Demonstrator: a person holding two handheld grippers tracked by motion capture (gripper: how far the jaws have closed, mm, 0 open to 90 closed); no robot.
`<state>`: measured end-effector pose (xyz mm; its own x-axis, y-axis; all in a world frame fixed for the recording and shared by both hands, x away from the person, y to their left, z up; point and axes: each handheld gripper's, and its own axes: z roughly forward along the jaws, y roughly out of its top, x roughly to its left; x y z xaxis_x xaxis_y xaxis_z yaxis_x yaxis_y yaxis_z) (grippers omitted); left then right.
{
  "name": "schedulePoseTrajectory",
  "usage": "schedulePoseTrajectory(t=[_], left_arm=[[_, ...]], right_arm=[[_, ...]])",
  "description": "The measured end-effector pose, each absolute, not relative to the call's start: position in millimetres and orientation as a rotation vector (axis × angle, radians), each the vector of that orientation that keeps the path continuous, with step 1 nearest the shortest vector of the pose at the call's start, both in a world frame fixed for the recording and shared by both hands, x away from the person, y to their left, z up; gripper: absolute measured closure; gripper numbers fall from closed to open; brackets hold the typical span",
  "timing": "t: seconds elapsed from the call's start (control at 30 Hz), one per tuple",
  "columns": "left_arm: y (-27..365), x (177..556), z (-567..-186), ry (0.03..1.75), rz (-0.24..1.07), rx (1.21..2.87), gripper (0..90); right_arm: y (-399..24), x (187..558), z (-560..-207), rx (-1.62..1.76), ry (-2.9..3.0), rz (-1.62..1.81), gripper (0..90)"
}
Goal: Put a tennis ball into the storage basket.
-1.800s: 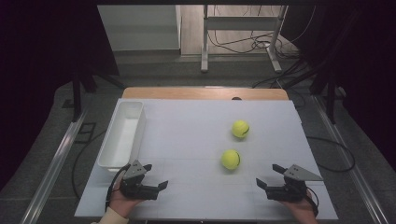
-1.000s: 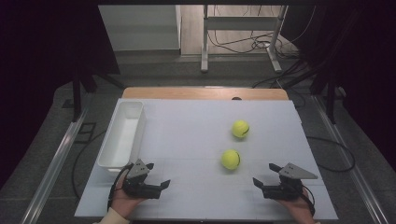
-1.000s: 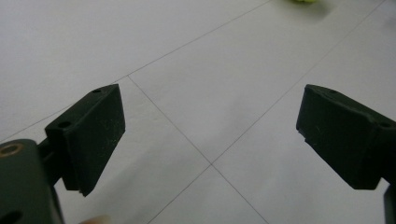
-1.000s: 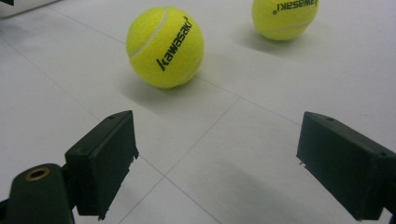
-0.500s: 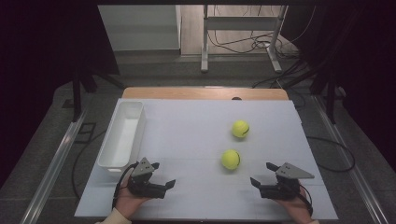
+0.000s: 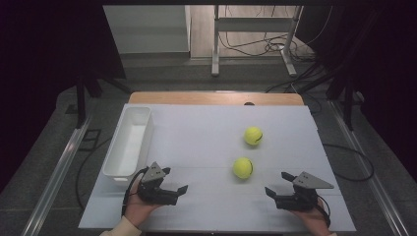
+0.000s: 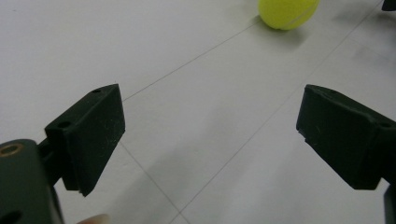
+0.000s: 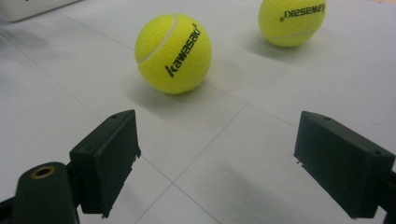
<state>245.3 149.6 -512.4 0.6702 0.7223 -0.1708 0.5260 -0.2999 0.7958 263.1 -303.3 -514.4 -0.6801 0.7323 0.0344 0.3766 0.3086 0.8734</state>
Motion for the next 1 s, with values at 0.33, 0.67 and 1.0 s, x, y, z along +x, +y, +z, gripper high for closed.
schedulePoseTrajectory(t=[0.33,0.67,1.0], left_arm=[[140.7,248.6,-509.1,0.95,0.277,1.998,8.8],[126.7,255.6,-507.4,0.926,0.245,2.008,8.8],[114.7,264.7,-503.5,0.909,0.217,2.004,8.8]], right_arm=[[-301.7,265.8,-514.6,0.976,2.216,1.323,15.0],[-299.3,264.7,-513.9,0.952,2.221,1.307,15.1],[-300.0,267.3,-514.5,0.965,2.214,1.306,15.5]])
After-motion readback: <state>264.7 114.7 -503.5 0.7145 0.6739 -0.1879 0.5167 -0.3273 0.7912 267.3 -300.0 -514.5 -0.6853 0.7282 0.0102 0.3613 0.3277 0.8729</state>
